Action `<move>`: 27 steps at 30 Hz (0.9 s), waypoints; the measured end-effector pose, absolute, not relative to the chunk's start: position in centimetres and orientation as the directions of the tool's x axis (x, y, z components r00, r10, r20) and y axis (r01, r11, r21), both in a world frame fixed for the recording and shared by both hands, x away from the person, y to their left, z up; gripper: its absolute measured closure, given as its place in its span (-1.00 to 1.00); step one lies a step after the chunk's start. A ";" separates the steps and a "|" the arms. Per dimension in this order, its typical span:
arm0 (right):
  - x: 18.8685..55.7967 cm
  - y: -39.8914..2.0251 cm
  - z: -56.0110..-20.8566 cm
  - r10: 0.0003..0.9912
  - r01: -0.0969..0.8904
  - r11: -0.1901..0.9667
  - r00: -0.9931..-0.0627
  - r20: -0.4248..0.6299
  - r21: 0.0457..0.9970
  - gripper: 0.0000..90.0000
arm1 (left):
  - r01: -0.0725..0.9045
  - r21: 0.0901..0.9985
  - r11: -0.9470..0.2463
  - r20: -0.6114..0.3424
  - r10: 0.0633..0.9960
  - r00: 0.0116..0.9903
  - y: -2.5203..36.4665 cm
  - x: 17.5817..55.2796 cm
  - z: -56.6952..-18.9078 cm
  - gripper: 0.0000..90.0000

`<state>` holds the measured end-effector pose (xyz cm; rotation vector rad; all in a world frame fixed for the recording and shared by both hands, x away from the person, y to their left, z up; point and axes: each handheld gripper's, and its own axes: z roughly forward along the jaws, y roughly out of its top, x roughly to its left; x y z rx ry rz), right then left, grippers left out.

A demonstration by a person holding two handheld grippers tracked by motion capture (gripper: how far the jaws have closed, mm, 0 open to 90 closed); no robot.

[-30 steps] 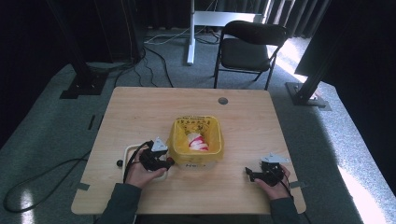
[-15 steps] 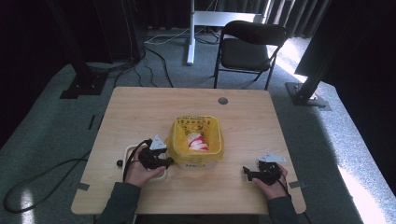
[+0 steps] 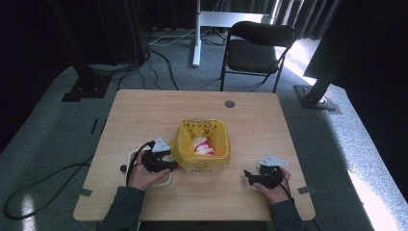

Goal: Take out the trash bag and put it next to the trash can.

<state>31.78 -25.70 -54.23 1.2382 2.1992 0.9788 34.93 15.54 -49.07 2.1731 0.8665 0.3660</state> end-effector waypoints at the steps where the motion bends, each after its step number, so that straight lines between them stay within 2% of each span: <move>1: 31.8 -25.5 -54.2 0.860 0.555 0.351 -0.510 -0.025 0.754 -0.58 | 0.467 0.739 -0.485 -0.012 0.684 0.729 15.6 34.9 -49.0 -0.05; 27: 33.3 -20.0 -52.9 0.803 0.490 0.383 -0.595 -0.021 0.783 -0.58 | 0.455 0.758 -0.468 -0.009 0.689 0.724 15.7 34.7 -48.6 -0.06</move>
